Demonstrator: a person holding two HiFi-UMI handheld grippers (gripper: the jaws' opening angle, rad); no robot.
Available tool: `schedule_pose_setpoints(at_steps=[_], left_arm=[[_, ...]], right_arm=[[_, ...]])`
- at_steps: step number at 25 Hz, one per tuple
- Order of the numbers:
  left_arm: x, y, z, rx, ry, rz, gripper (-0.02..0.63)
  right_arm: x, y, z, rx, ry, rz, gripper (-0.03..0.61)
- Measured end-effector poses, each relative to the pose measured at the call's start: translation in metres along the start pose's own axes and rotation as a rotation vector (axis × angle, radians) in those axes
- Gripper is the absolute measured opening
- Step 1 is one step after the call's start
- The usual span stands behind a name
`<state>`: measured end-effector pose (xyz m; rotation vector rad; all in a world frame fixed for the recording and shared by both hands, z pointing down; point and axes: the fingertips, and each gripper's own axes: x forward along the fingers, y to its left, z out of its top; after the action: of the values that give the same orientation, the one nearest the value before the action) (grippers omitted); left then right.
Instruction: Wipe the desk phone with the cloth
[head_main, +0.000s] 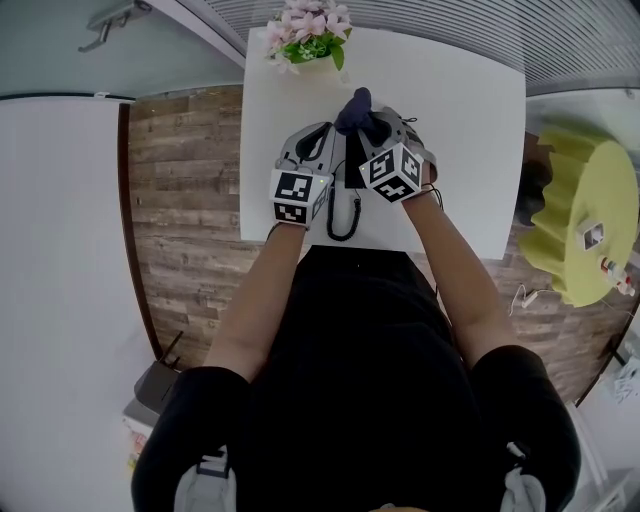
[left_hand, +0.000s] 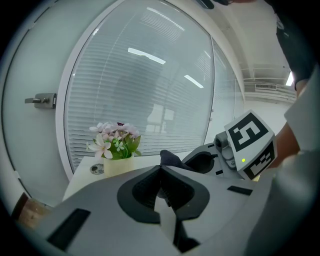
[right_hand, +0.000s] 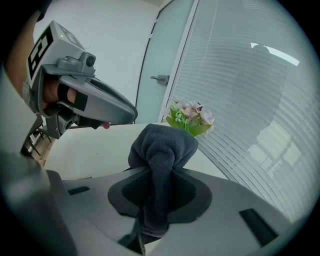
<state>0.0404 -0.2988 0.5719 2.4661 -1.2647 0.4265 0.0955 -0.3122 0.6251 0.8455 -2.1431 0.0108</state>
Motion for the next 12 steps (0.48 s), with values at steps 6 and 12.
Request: schedule_pose_setpoints(at_steps=[6, 12], left_arm=[[-0.003, -0.005, -0.009, -0.008, 0.009, 0.009, 0.011], [-0.010, -0.011, -0.022, -0.023, 0.019, 0.023, 0.011]], right_arm=[[-0.003, 0.012, -0.007, -0.014, 0.004, 0.020, 0.095], [-0.007, 0.029, -0.018, -0.027, 0.012, 0.047, 0.095]])
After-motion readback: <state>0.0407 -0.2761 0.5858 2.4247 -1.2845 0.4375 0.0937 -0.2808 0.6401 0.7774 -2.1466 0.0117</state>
